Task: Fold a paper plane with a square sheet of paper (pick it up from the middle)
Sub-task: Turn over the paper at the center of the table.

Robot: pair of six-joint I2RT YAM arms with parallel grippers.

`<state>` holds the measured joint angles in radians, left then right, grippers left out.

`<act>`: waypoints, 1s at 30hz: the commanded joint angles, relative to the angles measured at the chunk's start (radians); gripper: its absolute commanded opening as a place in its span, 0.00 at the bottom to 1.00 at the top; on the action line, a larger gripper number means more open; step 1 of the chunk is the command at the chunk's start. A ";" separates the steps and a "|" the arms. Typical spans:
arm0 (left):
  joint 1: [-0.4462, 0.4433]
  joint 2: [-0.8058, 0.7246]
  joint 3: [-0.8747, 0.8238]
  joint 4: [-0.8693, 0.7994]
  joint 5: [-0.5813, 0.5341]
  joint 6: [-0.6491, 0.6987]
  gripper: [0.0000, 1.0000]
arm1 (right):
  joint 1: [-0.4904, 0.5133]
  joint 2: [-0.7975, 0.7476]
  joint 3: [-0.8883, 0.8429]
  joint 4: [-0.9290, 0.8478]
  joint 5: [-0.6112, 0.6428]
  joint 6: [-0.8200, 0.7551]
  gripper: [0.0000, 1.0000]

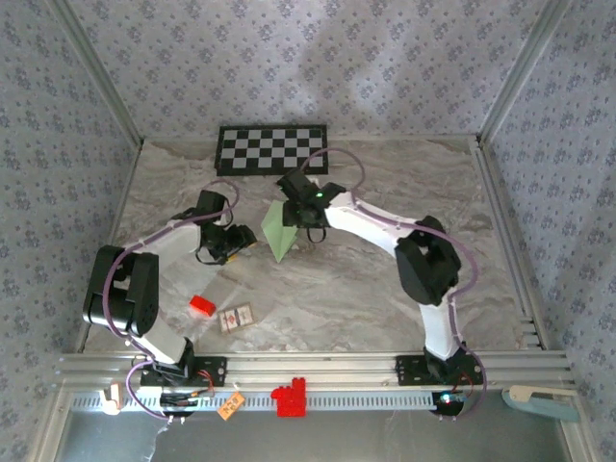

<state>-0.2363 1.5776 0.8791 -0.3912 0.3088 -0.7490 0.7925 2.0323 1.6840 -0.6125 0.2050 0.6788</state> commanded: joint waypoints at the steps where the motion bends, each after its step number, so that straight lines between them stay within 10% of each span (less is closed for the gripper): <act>1: 0.032 -0.037 -0.030 0.085 0.091 -0.053 0.64 | 0.035 0.100 0.138 -0.164 0.137 -0.042 0.58; 17: 0.101 -0.039 -0.083 0.094 0.098 -0.060 0.65 | 0.121 0.449 0.576 -0.428 0.343 -0.126 0.53; 30: 0.109 -0.038 -0.081 0.088 0.092 -0.060 0.65 | 0.116 0.450 0.586 -0.544 0.417 -0.022 0.44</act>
<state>-0.1364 1.5574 0.7948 -0.3088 0.3897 -0.7990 0.9104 2.4771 2.2505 -1.0878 0.5812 0.5945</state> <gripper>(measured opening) 0.655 0.454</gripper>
